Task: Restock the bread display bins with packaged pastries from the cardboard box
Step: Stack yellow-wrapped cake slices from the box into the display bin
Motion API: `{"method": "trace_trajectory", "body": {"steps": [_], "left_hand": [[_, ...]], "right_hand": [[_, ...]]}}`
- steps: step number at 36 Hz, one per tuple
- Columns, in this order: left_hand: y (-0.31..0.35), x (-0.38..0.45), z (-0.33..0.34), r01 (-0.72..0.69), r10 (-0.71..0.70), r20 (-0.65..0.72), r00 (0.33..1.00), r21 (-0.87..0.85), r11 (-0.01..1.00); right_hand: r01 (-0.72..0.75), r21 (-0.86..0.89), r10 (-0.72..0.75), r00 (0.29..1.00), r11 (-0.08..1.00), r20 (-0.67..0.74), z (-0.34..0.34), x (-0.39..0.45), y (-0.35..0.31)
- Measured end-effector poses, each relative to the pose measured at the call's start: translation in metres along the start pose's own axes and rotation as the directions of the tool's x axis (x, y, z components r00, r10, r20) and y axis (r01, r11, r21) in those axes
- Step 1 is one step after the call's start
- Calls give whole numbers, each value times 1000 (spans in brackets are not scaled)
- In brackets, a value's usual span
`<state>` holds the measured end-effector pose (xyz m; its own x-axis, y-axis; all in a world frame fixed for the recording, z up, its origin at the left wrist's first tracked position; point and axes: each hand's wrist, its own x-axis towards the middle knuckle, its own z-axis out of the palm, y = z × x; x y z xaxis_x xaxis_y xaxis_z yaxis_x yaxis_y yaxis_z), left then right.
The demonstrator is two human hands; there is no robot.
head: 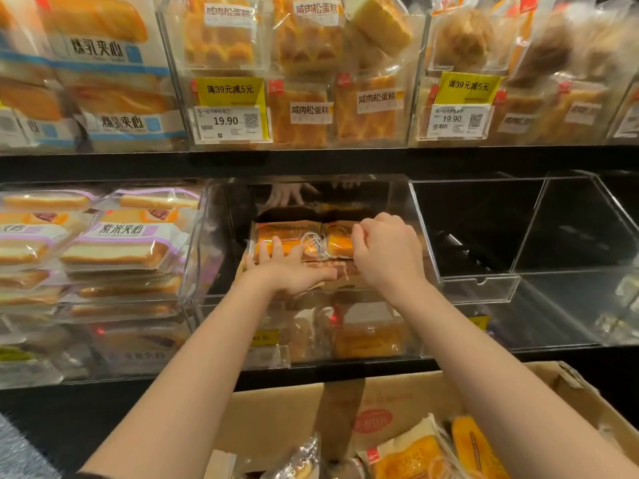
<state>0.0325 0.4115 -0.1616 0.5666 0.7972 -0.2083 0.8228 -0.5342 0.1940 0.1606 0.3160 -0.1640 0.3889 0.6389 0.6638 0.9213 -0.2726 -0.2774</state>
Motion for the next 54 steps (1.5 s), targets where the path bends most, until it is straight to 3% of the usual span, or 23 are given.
{"method": "trace_trajectory", "body": {"steps": [4, 7, 9, 11, 13, 17, 19, 21, 23, 25, 28, 30, 32, 34, 40, 44, 48, 54], "left_hand": [[-1, -2, 1, -7, 4, -33, 999, -78, 997], [-2, -9, 2, -32, -7, -331, 944, -114, 993], [-2, -20, 6, -200, 98, -632, 769, -92, 975], [-1, -34, 15, -415, 252, -785, 566, -7, 910], [-2, -48, 31, -574, 415, -769, 487, 76, 815], [-7, -61, 61, -796, 769, -551, 325, 280, 537], [-5, -65, 66, -832, 827, -508, 241, 330, 445], [2, -69, 68, -847, 854, -479, 205, 350, 400], [10, -71, 71, -860, 885, -404, 231, 341, 379], [21, -74, 76, -859, 897, -264, 354, 288, 423], [39, -75, 88, -801, 820, -18, 572, 201, 564], [49, -74, 96, -771, 765, 126, 632, 200, 604], [57, -72, 106, -771, 736, 230, 636, 195, 606], [61, -69, 116, -770, 709, 304, 636, 180, 613], [72, -65, 135, -763, 686, 368, 628, 116, 636], [77, -68, 143, -763, 681, 387, 621, 99, 639], [78, -71, 146, -744, 665, 388, 639, 92, 661], [77, -74, 150, -693, 631, 369, 683, 52, 719]], "right_hand": [[45, 71, -46, 999, 996, 12, -5, -12, 0], [134, 53, -140, 982, 990, 125, -11, -32, 6], [190, 29, -192, 961, 981, 200, -17, -44, 12], [228, 31, -229, 943, 973, 240, -27, -52, 19], [236, 66, -245, 935, 970, 258, -40, -59, 27], [328, 106, -343, 915, 939, 210, -65, -77, 48], [422, 46, -424, 892, 905, 155, -75, -86, 61], [474, -46, -467, 876, 879, 118, -83, -96, 74], [502, -92, -484, 859, 860, 165, -89, -108, 88], [457, -116, -382, 836, 882, 393, -92, -121, 98], [259, -265, -11, 735, 929, 679, -91, -142, 119], [79, -350, 228, 625, 933, 747, -90, -156, 129], [-64, -396, 370, 517, 916, 772, -88, -168, 138], [-141, -404, 420, 473, 904, 774, -86, -177, 144], [-242, -396, 464, 486, 886, 741, -77, -183, 146], [-312, -472, 562, 545, 824, 621, -60, -187, 143], [-355, -505, 615, 524, 787, 590, -49, -192, 139], [-515, -381, 637, 556, 768, 534, -43, -198, 131]]}}
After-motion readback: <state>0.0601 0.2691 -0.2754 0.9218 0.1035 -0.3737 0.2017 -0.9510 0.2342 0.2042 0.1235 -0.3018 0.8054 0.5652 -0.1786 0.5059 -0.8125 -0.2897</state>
